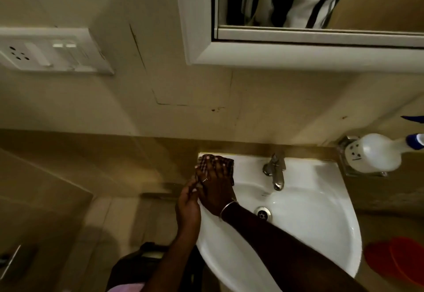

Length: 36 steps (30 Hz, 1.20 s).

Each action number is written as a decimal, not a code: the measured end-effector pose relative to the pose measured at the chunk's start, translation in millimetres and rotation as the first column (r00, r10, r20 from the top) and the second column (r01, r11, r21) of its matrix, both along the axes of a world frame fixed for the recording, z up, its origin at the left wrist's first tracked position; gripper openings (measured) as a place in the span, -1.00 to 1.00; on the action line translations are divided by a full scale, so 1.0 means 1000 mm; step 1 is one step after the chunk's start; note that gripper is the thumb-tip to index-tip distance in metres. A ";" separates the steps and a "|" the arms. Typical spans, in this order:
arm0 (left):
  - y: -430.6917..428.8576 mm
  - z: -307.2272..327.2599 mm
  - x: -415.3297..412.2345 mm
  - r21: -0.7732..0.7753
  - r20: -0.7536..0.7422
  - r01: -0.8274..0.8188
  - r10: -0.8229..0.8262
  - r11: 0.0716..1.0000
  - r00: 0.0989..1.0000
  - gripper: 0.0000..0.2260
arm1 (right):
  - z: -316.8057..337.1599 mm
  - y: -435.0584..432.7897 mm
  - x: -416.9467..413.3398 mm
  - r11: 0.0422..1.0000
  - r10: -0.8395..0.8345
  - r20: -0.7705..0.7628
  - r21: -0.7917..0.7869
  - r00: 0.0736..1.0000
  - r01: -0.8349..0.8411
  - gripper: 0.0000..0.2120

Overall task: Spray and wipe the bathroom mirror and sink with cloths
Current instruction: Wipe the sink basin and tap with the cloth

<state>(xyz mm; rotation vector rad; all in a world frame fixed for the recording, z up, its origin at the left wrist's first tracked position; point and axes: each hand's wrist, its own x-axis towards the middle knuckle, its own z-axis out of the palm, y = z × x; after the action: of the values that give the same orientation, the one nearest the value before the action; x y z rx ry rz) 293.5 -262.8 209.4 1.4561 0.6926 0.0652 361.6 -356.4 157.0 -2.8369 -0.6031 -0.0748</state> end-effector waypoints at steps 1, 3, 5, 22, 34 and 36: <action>0.000 -0.001 0.001 -0.004 0.011 -0.009 0.009 1.000 1.000 -0.70 | 0.001 -0.005 0.002 0.999 0.044 0.011 -0.013 0.999 -0.044 -0.46; 0.001 -0.004 0.001 -0.017 0.015 -0.021 0.021 1.000 1.000 -0.70 | 0.002 -0.017 0.006 0.994 0.102 0.017 -0.028 0.995 -0.101 -0.45; -0.002 -0.005 0.001 -0.034 -0.013 -0.032 0.031 0.999 0.999 -0.71 | 0.000 -0.036 0.009 0.999 0.017 0.014 -0.046 1.000 -0.016 -0.41; 0.017 -0.018 0.009 -0.232 -0.058 -0.129 0.119 0.964 0.991 -0.71 | 0.000 0.012 -0.014 1.000 0.019 -0.069 0.006 0.997 -0.019 -0.45; 0.015 -0.021 -0.010 -0.213 -0.096 -0.121 0.103 0.970 0.990 -0.75 | -0.021 -0.072 -0.030 0.857 -0.515 0.018 -0.019 0.857 0.515 -0.34; 0.017 -0.021 -0.012 -0.234 -0.092 -0.122 0.102 0.965 0.990 -0.77 | -0.019 -0.060 -0.024 0.818 -0.575 -0.029 -0.002 0.818 0.575 -0.29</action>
<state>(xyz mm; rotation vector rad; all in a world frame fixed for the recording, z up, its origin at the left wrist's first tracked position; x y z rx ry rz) 281.4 -246.1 188.3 1.1922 0.8188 0.0107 337.2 -416.6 138.1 -2.8979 0.2868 -0.1399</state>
